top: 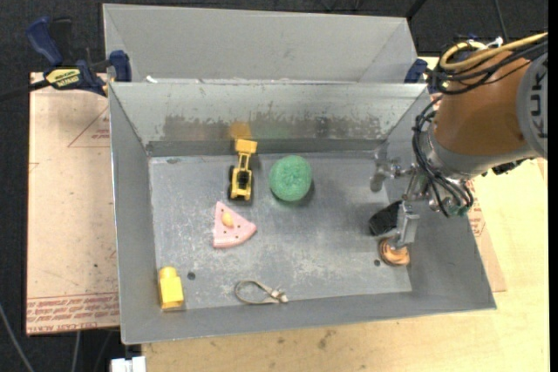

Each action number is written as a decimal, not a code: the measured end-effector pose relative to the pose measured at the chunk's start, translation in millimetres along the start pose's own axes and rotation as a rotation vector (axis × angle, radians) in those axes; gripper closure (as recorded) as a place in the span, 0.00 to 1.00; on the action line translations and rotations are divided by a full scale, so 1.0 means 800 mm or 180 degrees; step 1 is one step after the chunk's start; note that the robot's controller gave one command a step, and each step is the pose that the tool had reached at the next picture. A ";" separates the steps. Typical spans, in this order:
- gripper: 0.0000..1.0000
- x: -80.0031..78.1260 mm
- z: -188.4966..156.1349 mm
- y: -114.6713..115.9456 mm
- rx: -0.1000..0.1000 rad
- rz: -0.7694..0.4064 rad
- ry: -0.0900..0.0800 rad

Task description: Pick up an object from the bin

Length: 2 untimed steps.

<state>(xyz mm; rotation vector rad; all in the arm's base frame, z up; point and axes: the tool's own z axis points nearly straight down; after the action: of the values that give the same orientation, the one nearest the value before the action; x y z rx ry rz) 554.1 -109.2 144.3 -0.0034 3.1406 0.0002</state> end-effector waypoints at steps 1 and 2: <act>1.00 0.000 0.000 0.000 0.0000 -0.0001 0.0000; 1.00 0.000 0.000 0.000 0.0000 -0.0001 0.0000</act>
Offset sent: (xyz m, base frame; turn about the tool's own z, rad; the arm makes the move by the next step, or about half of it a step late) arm 0.0000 0.0000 0.0000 0.0000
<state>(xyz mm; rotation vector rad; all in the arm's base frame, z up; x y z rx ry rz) 554.1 -109.1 144.3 -0.0038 3.1405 0.0002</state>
